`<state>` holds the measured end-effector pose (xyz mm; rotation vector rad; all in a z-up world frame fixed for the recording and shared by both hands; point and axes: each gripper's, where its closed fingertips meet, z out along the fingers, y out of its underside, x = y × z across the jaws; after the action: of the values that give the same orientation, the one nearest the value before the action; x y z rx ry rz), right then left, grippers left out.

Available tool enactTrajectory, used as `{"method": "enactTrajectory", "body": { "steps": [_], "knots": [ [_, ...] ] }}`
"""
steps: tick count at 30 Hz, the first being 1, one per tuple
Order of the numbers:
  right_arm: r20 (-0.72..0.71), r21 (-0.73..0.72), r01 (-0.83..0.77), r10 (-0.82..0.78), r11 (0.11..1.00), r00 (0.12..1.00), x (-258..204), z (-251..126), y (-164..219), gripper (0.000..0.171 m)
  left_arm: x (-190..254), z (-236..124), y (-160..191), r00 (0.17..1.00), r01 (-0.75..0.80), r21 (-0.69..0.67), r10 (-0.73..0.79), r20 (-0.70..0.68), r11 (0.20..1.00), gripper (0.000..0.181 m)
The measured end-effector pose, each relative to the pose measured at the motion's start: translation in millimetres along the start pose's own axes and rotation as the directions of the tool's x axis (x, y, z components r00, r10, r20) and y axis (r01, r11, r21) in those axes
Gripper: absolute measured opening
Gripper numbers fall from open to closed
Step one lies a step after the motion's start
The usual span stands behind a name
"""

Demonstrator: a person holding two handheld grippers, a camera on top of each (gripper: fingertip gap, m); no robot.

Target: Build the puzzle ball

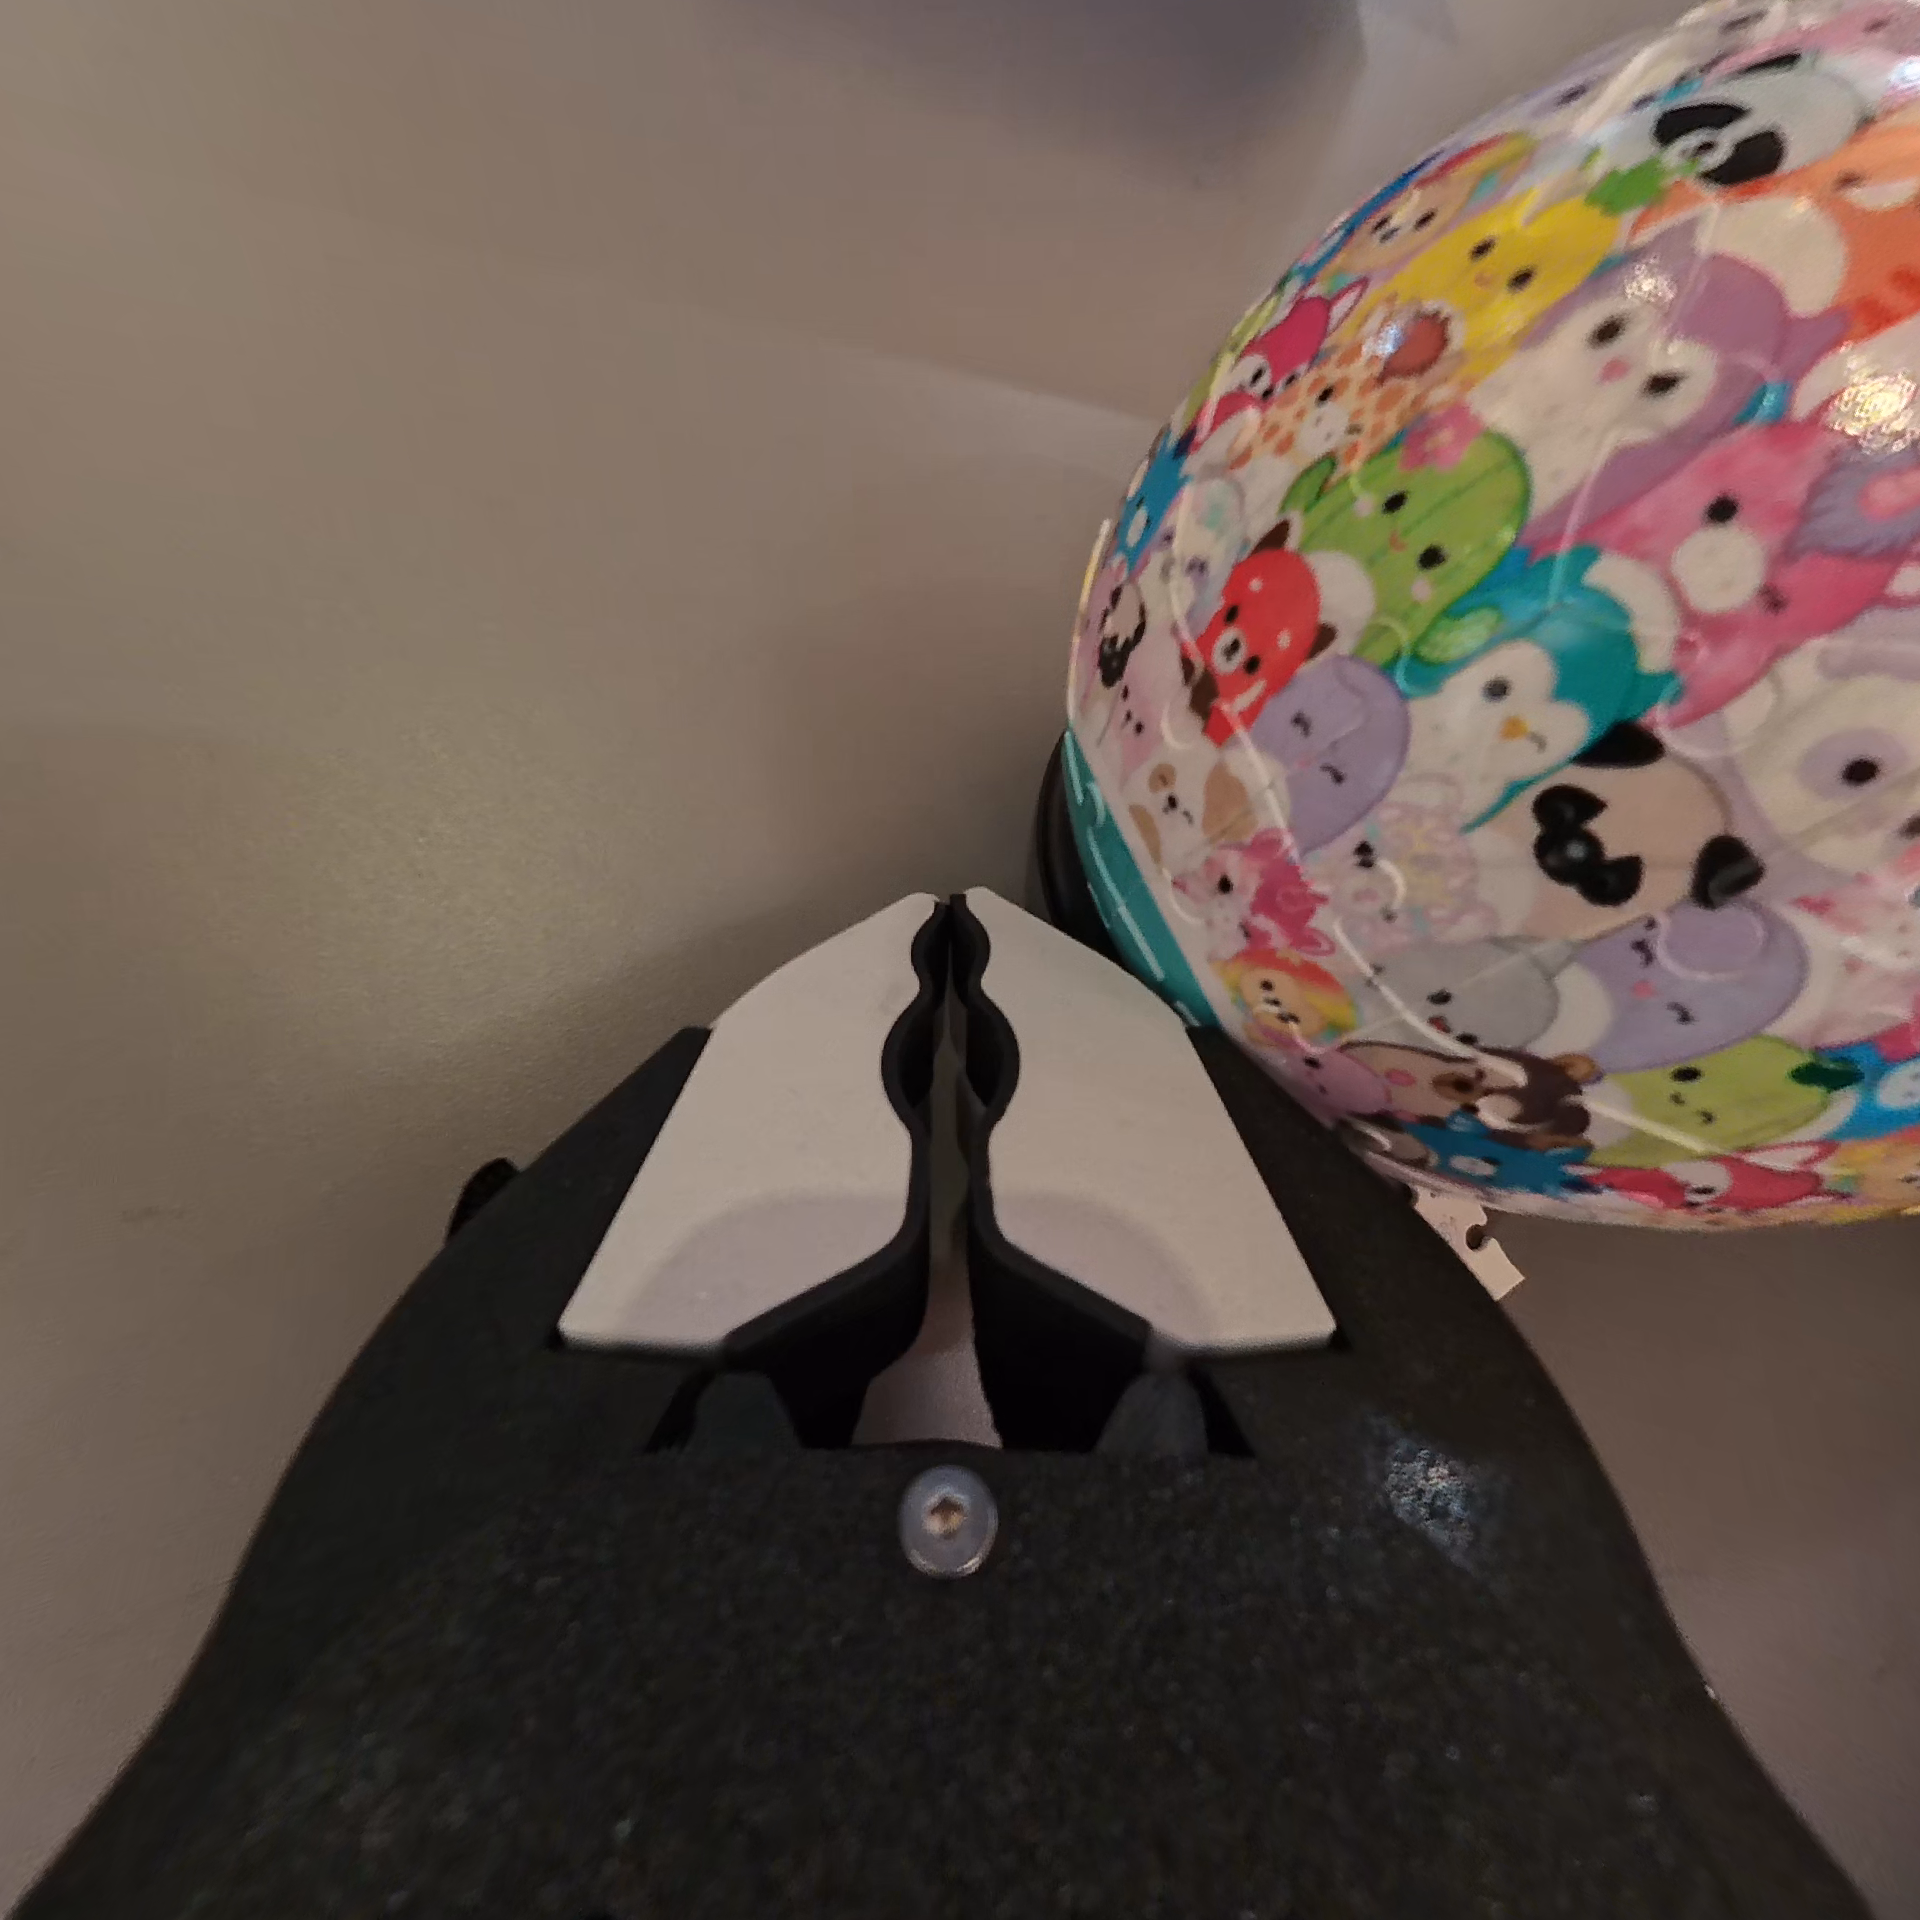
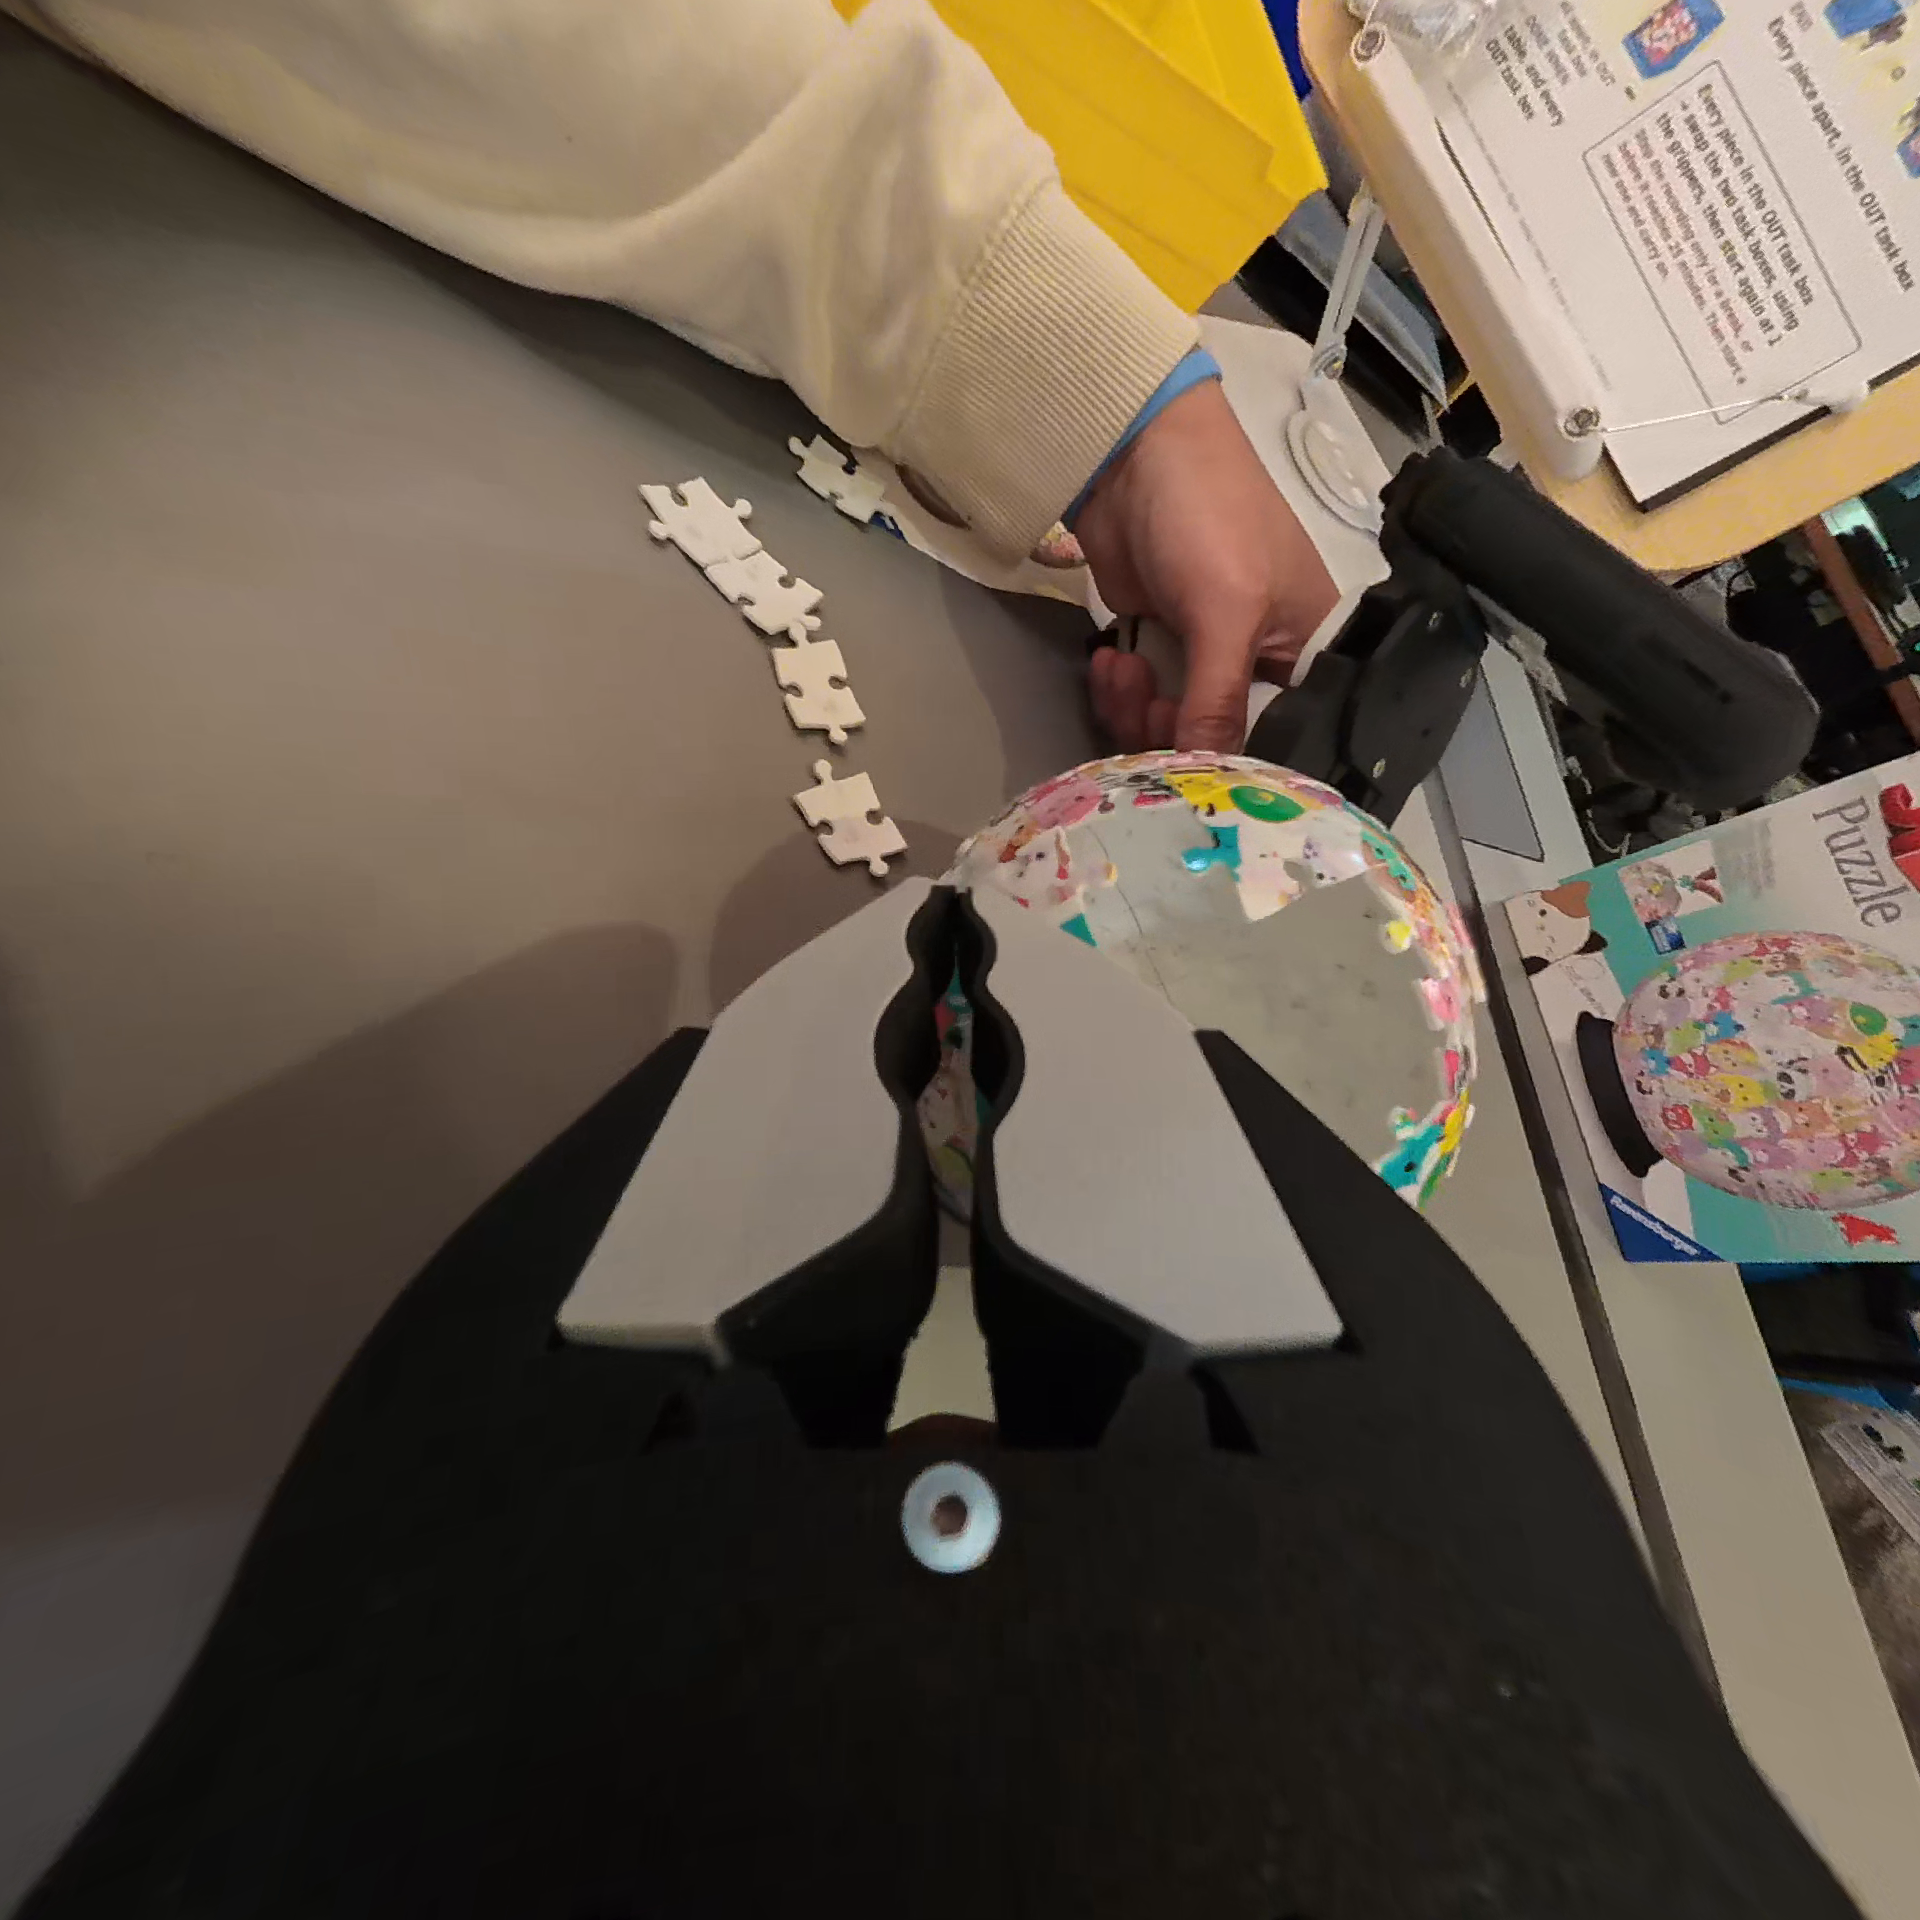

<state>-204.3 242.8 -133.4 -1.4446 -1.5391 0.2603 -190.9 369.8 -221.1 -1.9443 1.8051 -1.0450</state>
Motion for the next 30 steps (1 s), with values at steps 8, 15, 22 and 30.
{"method": "enactTrajectory", "body": {
  "steps": [8, 15, 22, 30],
  "knots": [
    [0.003, -0.006, -0.002, 0.002, 1.000, 1.000, -3, 3, -10, 0.000, 0, 0, 1, 1.000, -0.001, -0.002, 0.001, 0.002, 1.000, 0.000],
    [-0.138, -0.130, 0.047, -0.065, 0.990, 0.988, 9, 15, -2, 0.000, 0, 0, 1, 1.000, -0.003, -0.006, 0.003, 0.004, 1.000, 0.000],
    [-0.195, -0.164, 0.073, -0.104, 0.984, 0.975, 13, 17, -3, 0.000, 1, 0, 1, 1.000, -0.004, -0.005, 0.004, 0.003, 1.000, 0.000],
    [-0.175, -0.123, 0.042, -0.063, 0.991, 0.982, 11, 17, -4, 0.000, 1, 0, 1, 1.000, -0.003, -0.004, 0.003, 0.001, 1.000, 0.000]
  ]
}}
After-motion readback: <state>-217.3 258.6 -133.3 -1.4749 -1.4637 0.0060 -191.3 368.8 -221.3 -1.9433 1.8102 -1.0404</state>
